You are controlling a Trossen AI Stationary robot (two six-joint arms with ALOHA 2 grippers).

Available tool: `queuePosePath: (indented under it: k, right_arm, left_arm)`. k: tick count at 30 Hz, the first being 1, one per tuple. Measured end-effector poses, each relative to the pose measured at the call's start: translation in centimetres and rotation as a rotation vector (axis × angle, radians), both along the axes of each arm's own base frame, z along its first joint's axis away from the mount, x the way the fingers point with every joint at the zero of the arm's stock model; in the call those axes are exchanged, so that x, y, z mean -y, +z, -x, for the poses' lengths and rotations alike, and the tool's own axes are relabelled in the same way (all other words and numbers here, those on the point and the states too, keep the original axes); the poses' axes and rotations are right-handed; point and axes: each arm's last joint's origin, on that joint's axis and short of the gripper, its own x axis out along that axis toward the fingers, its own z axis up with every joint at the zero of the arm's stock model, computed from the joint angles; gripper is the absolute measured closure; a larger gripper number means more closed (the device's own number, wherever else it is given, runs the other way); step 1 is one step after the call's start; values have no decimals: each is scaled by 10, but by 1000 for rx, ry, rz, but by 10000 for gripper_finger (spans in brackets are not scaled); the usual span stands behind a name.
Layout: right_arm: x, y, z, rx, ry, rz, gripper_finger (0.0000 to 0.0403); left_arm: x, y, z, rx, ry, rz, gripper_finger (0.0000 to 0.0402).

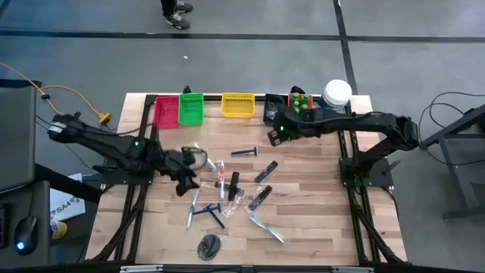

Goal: Pick & Place Travel size toiletries
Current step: Put the black hairbrush into the black bin

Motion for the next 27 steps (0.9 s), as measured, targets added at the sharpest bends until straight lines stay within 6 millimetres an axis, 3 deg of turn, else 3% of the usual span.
queuePosePath:
  k: [7, 14, 27]
  right_arm:
    - [-38, -2, 0, -17, 3, -28, 261]
    - [-63, -3, 3, -49, 48, 17, 261]
    - [-82, -4, 9, -157, 215, 94, 261]
  left_arm:
    - [35, -20, -4, -169, 15, 97, 140]
    - [68, -39, -16, -243, 63, 202, 140]
    - [118, -63, -71, -381, 193, 229, 140]
